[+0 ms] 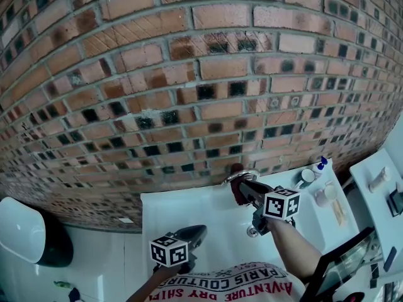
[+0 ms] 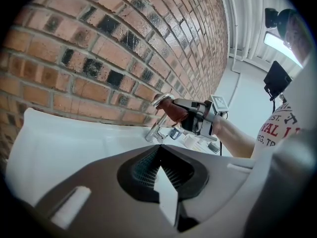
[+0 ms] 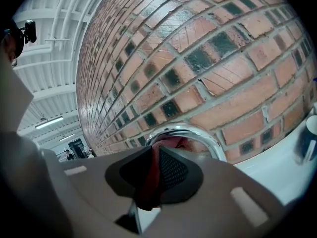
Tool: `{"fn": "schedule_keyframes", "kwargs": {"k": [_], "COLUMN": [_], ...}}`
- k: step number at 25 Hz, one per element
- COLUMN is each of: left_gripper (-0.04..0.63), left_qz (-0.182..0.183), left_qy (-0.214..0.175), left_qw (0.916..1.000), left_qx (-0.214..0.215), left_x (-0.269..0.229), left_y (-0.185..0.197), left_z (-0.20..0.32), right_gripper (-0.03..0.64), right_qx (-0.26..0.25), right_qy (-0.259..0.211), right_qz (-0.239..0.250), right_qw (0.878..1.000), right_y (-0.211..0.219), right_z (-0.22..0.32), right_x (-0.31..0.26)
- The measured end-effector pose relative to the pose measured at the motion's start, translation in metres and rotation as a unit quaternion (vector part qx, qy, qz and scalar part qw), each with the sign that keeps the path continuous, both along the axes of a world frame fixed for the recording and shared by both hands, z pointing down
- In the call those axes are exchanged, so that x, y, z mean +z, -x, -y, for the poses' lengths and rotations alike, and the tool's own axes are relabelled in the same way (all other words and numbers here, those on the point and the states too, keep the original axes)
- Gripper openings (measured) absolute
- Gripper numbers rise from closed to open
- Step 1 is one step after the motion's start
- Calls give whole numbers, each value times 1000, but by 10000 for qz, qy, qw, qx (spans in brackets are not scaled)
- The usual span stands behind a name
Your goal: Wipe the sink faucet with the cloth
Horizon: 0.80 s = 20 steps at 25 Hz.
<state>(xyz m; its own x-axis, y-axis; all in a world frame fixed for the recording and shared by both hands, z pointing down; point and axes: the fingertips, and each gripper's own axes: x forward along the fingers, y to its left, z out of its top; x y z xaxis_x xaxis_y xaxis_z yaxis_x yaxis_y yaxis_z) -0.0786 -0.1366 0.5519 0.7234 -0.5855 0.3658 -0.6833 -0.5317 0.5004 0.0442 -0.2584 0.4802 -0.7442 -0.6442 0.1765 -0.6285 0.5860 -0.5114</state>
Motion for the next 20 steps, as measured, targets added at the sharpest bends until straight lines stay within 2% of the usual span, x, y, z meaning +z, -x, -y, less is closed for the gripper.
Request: {"fn": "schedule_keyframes", "kwargs": {"k": [13,20], "left_gripper": [0,0], "left_qz": [-49,-38], "left_qy": [91,110], "left_qw": [9999,9999], "left_qx": [-6,-34], "left_x": [8,9], "left_y": [2,4], "left_z": [6,9], "right_gripper": [46,46], "right_qx": [-259,-299], "right_qy": [414,565], "right_qz": [-365,-384], "right_qw": [9981,9972], "right_y": [24,28], "right_z": [4,4], "right_x": [47,60]}}
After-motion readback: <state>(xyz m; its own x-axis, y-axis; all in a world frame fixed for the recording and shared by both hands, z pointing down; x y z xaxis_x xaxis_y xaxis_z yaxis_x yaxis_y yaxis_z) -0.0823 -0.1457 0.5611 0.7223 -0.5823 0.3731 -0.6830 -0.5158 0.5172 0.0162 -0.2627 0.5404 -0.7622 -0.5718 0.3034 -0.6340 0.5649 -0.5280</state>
